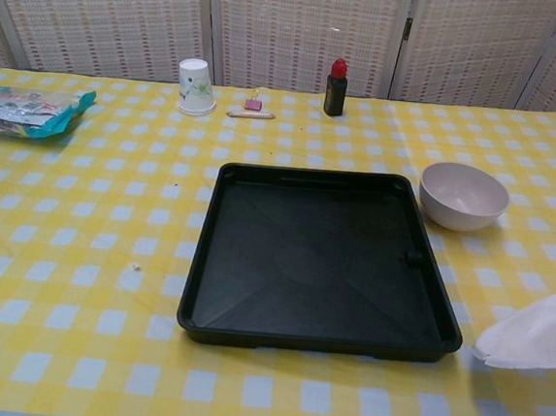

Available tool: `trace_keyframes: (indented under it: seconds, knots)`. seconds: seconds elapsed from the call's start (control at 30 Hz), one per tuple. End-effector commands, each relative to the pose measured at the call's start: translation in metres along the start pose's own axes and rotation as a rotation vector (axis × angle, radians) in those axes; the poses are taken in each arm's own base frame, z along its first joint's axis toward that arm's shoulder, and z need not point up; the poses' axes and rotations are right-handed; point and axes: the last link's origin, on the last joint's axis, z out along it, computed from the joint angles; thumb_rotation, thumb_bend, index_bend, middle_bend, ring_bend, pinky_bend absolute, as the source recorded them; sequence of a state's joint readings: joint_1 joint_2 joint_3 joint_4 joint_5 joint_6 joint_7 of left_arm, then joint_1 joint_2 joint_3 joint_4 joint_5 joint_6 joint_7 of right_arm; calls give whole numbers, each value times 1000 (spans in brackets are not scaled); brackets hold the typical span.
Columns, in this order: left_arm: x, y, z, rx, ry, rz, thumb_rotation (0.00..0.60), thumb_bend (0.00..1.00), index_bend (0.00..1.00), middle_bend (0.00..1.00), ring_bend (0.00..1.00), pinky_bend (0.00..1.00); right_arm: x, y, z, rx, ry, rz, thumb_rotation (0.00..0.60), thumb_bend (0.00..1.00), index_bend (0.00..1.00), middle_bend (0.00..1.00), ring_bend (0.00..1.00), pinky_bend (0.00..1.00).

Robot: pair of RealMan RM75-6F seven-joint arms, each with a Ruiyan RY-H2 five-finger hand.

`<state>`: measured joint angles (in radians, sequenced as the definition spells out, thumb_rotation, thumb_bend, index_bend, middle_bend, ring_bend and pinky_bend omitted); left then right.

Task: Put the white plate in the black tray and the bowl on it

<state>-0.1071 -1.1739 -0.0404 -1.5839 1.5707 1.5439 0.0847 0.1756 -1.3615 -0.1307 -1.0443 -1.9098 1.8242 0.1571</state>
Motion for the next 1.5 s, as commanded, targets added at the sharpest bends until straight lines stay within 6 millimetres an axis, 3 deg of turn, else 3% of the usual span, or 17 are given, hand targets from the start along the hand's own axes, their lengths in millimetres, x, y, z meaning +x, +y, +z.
trace_keyframes:
  seconds: [0.03, 0.33, 0.67, 0.83, 1.03, 1.33, 1.5]
  knots:
    - [1, -1, 0, 2, 2, -3, 600, 247, 0, 0, 67, 38, 10, -3, 15, 27, 51, 0, 600, 543, 653, 162, 121, 0]
    - [6, -7, 1, 19, 11, -24, 600, 247, 0, 0, 66, 38, 20, -22, 68, 71, 162, 51, 600, 543, 653, 170, 125, 0]
    - [6, -7, 0, 17, 0, -35, 600, 247, 0, 0, 67, 38, -18, -49, 130, 148, 77, 7, 600, 543, 653, 169, 128, 0]
    - [9, -11, 0, 31, 6, -40, 600, 248, 0, 0, 67, 38, -28, -59, 154, 177, 57, -3, 600, 544, 653, 169, 127, 0]
    - [11, -13, -1, 38, 10, -47, 600, 248, 0, 0, 67, 38, -38, -65, 174, 180, 58, -23, 600, 544, 653, 169, 128, 0]
    - [10, -14, 0, 41, 1, -47, 600, 247, 0, 0, 66, 38, -67, -73, 201, 202, 13, -91, 600, 543, 653, 167, 128, 0]
    - [9, -15, 1, 51, 0, -47, 600, 248, 0, 0, 64, 39, -80, -78, 207, 210, 0, -85, 600, 543, 653, 166, 130, 0]
